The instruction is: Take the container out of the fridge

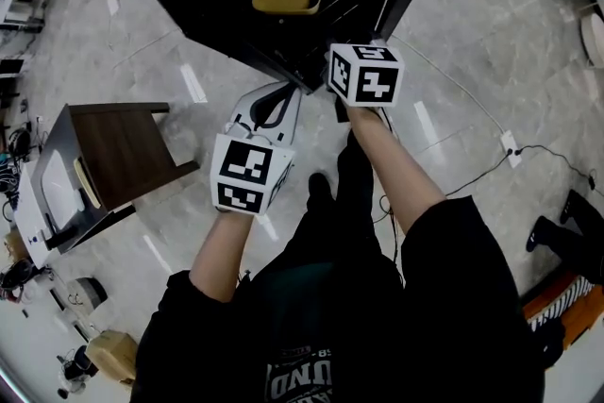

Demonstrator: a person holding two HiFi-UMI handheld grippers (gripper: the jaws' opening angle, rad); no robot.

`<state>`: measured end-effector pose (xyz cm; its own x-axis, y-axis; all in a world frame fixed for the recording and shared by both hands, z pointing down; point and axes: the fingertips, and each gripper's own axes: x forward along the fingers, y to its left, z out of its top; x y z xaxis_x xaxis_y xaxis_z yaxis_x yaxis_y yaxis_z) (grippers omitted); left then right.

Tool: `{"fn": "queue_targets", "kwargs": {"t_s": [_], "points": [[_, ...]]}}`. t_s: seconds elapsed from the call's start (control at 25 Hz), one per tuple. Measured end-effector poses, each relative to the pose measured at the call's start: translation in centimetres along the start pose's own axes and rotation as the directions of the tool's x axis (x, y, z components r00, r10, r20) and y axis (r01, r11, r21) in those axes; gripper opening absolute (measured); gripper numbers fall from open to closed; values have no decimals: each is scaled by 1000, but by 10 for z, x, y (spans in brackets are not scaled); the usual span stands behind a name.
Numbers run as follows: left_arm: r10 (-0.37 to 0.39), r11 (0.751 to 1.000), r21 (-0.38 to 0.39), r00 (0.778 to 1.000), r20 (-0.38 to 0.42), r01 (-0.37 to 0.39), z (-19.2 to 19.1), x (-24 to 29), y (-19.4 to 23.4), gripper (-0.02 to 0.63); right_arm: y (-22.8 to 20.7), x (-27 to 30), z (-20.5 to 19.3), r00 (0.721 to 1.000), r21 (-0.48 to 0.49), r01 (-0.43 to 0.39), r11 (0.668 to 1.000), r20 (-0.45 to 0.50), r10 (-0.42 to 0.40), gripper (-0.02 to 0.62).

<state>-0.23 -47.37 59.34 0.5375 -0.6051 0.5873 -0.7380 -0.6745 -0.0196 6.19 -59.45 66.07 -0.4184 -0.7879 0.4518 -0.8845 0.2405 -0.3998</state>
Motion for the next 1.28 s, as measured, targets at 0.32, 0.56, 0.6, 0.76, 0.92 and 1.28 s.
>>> {"fn": "queue_targets", "kwargs": {"t_s": [0.32, 0.56, 0.6, 0.76, 0.92, 1.28], "points": [[4, 1000, -18, 1000, -20, -4, -9, 1, 7, 14, -21, 32, -1, 999, 79, 31, 996, -16, -30, 143], [-7, 1000, -21, 999, -39, 7, -19, 4, 2, 15, -33, 53, -3, 999, 128, 44, 991, -21, -42, 143], [-8, 1000, -25, 999, -42, 7, -21, 5, 2, 15, -34, 57, -3, 999, 140, 44, 989, -22, -42, 143], [-4, 999, -35, 998, -56, 2, -30, 7, 5, 14, -40, 77, -6, 999, 183, 41, 982, -36, -35, 143], [15, 999, -51, 998, -68, -19, -37, 5, 12, 15, -46, 94, -8, 998, 207, 36, 978, -53, -26, 141], [40, 995, -85, 995, -91, -47, -47, 2, 27, 14, -74, 130, -6, 995, 395, 81, 915, -80, -54, 141]]}}
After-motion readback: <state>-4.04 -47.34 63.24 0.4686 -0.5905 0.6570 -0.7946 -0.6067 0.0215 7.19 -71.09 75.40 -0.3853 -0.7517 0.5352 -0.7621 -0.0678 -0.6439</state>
